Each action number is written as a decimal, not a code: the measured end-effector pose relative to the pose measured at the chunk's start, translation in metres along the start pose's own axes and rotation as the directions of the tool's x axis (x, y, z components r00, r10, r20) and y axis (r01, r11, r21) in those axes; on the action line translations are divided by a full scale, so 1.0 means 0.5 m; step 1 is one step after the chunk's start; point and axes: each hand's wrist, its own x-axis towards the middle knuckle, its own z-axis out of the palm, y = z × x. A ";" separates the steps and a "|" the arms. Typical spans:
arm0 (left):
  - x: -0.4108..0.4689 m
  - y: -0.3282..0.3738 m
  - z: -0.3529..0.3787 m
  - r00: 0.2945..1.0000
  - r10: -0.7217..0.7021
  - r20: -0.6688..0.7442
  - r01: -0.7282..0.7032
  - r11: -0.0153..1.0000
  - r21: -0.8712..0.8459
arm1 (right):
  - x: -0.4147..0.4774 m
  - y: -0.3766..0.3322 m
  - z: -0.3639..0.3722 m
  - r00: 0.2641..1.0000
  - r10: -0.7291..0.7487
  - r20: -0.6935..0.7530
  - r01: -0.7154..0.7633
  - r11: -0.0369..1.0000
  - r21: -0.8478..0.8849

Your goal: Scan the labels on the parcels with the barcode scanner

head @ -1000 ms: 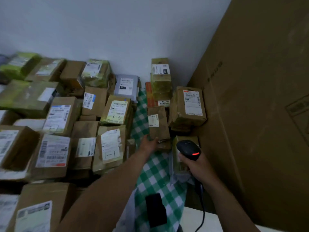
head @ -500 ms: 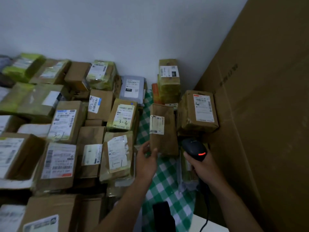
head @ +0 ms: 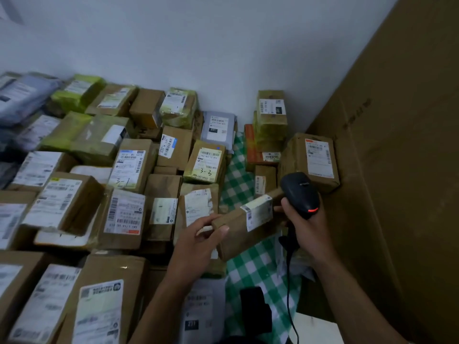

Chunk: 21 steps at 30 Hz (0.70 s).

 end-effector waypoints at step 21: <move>0.058 0.098 0.028 0.959 0.268 -0.091 -0.250 0.953 0.172 | -0.064 -0.013 0.018 0.981 -0.089 0.171 0.135 0.951 -0.279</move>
